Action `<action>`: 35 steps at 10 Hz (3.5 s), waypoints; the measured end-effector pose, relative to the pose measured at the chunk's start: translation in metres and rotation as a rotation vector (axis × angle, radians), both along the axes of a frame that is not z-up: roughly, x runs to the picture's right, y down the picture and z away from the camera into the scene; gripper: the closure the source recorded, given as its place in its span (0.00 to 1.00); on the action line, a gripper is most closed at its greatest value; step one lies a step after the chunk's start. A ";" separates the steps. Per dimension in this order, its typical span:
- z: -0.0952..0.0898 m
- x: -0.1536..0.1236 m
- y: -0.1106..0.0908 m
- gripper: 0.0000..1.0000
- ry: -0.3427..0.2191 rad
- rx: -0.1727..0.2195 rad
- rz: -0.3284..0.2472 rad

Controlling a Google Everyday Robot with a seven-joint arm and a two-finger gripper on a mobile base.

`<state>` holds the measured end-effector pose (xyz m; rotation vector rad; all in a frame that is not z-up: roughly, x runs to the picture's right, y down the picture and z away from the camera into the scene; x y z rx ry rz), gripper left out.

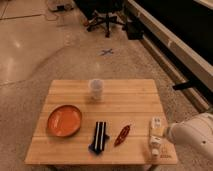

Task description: Stand the bottle upright

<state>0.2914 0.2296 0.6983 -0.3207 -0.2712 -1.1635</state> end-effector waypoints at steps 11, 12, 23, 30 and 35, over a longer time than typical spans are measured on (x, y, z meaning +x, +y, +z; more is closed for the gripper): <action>0.044 -0.025 0.044 0.20 0.003 -0.004 -0.029; 0.052 -0.026 0.049 0.20 0.005 -0.007 -0.036; 0.090 -0.020 0.042 0.29 0.049 0.022 -0.051; 0.066 -0.030 0.039 0.96 0.043 -0.024 -0.026; 0.023 -0.049 0.027 1.00 -0.051 -0.193 -0.009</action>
